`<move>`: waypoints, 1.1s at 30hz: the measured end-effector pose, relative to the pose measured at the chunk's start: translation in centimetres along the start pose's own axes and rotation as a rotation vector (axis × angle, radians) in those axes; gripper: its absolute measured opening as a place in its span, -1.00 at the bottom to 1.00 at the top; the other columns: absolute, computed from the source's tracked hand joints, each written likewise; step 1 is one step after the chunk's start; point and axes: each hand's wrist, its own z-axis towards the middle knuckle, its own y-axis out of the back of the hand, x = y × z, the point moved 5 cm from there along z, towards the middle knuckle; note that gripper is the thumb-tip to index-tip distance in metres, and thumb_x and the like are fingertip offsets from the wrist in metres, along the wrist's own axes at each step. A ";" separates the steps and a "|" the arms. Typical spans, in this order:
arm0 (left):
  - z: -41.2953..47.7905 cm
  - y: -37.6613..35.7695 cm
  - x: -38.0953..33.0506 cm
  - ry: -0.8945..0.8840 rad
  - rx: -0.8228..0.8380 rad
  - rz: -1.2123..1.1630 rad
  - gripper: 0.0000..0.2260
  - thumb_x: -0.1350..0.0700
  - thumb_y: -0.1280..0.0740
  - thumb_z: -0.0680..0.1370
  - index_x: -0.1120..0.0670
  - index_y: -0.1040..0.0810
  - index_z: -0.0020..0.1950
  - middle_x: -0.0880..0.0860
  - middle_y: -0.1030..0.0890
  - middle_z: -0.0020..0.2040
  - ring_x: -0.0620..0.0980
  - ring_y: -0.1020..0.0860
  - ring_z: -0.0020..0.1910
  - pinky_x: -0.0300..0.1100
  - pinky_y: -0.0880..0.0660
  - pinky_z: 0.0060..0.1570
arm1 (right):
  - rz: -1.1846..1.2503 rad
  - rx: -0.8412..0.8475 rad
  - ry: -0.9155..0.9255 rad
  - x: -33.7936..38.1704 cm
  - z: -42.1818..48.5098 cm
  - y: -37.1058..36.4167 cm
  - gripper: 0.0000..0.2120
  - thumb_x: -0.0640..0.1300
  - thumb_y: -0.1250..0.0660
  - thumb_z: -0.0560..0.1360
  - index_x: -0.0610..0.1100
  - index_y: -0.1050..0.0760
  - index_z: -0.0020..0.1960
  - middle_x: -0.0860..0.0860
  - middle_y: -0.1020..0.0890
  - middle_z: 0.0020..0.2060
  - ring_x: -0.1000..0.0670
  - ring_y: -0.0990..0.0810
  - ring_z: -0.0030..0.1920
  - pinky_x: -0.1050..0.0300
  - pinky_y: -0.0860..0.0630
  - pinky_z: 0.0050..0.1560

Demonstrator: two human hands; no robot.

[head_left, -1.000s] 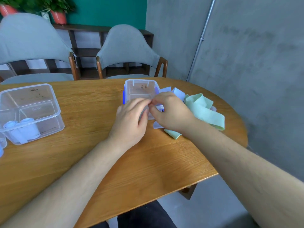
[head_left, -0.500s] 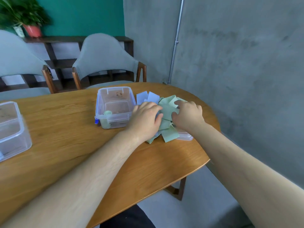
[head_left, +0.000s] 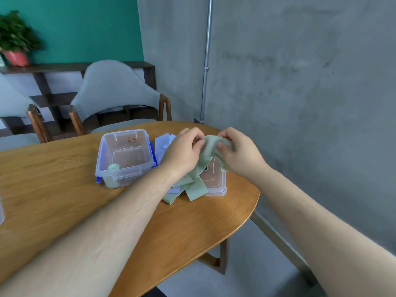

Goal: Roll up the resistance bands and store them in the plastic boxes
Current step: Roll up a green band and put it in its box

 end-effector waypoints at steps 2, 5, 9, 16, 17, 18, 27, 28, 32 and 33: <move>0.6 1.1 -1.9 -0.064 -0.045 -0.115 -0.93 0.11 -0.27 0.65 0.02 -0.56 0.04 -0.03 -0.51 0.00 -0.21 -0.52 -0.05 -0.39 -0.43 -0.04 | 0.077 -0.025 0.007 1.3 0.8 2.0 -0.92 -0.20 -0.30 0.58 -0.03 -0.46 -0.01 0.17 -0.55 -0.21 0.19 -0.49 -0.20 0.32 -0.35 -0.22; 1.3 3.8 -4.2 -0.106 -0.139 -0.281 -0.86 0.14 -0.29 0.64 -0.05 -0.59 0.12 0.00 -0.52 0.05 -0.17 -0.57 0.03 -0.34 -0.49 0.07 | 0.213 -0.036 0.043 4.5 2.1 5.0 -0.94 -0.20 -0.32 0.58 -0.06 -0.49 -0.03 0.13 -0.57 -0.24 0.20 -0.49 -0.27 0.31 -0.42 -0.21; 0.6 8.9 -6.7 -0.099 -0.235 -0.392 -0.81 0.11 -0.25 0.67 -0.05 -0.59 0.23 0.02 -0.58 0.11 -0.18 -0.56 0.03 -0.41 -0.44 0.00 | 0.401 0.016 0.104 9.7 3.2 7.0 -0.97 -0.17 -0.35 0.55 -0.06 -0.51 -0.04 0.03 -0.64 -0.18 0.05 -0.58 -0.20 0.09 -0.54 -0.16; -5.5 16.9 -2.0 0.401 -0.380 -0.670 -0.68 -0.19 -0.22 0.64 0.03 -0.55 0.15 0.02 -0.69 0.01 0.02 -0.67 -0.04 0.01 -0.61 -0.06 | 0.669 0.199 0.173 18.2 2.4 1.3 -0.95 -0.25 -0.32 0.59 -0.12 -0.48 -0.02 -0.12 -0.62 -0.16 -0.04 -0.58 -0.22 0.08 -0.52 -0.21; -6.7 18.1 -0.9 0.444 -0.399 -0.787 -0.69 -0.13 -0.26 0.65 0.10 -0.55 0.15 0.10 -0.70 0.01 0.08 -0.69 -0.06 0.00 -0.63 -0.15 | 0.693 0.234 0.173 19.2 2.0 -0.1 -0.94 -0.27 -0.30 0.60 -0.14 -0.48 -0.01 -0.12 -0.62 -0.15 -0.05 -0.58 -0.21 0.08 -0.52 -0.21; -7.9 19.5 0.1 0.451 -0.424 -0.841 -0.74 -0.03 -0.29 0.65 0.16 -0.56 0.15 0.15 -0.70 0.02 0.10 -0.68 -0.07 -0.05 -0.62 -0.20 | 0.716 0.267 0.168 20.1 1.6 -1.7 -0.94 -0.28 -0.30 0.60 -0.14 -0.48 0.00 -0.12 -0.63 -0.14 -0.05 -0.59 -0.20 0.06 -0.53 -0.19; -16.6 29.7 6.8 0.389 -0.649 -0.591 -0.87 0.24 -0.43 0.54 0.08 -0.62 0.05 0.11 -0.69 0.02 0.10 -0.66 0.08 0.02 -0.60 0.13 | 0.597 0.552 0.010 25.1 -3.7 -16.0 -0.90 -0.10 -0.36 0.57 -0.08 -0.53 0.06 0.01 -0.69 -0.01 -0.02 -0.68 -0.01 -0.07 -0.62 0.08; -17.0 30.1 7.0 0.381 -0.643 -0.549 -0.88 0.23 -0.43 0.54 0.06 -0.62 0.04 0.08 -0.69 0.00 0.06 -0.66 0.05 -0.01 -0.60 0.11 | 0.508 0.566 0.021 25.4 -3.9 -17.1 -0.89 -0.07 -0.35 0.56 -0.06 -0.53 0.07 0.05 -0.68 0.00 0.00 -0.66 0.02 -0.09 -0.62 0.11; -17.7 31.0 7.6 0.347 -0.614 -0.373 -0.88 0.17 -0.43 0.55 0.00 -0.62 0.06 -0.02 -0.68 0.00 -0.12 -0.63 -0.01 -0.25 -0.51 -0.06 | 0.235 0.547 0.035 26.4 -3.8 -18.9 -0.59 -0.02 -0.34 0.52 -0.05 -0.44 0.35 0.06 -0.55 0.25 0.05 -0.53 0.21 0.04 -0.53 0.19; -17.7 31.0 7.7 0.341 -0.611 -0.344 -0.88 0.16 -0.43 0.55 -0.01 -0.62 0.06 -0.04 -0.67 0.00 -0.15 -0.62 -0.02 -0.28 -0.48 -0.07 | 0.257 0.495 0.047 26.8 -3.5 -18.8 -0.51 -0.02 -0.35 0.52 -0.05 -0.39 0.42 0.05 -0.50 0.33 0.03 -0.48 0.29 0.07 -0.49 0.24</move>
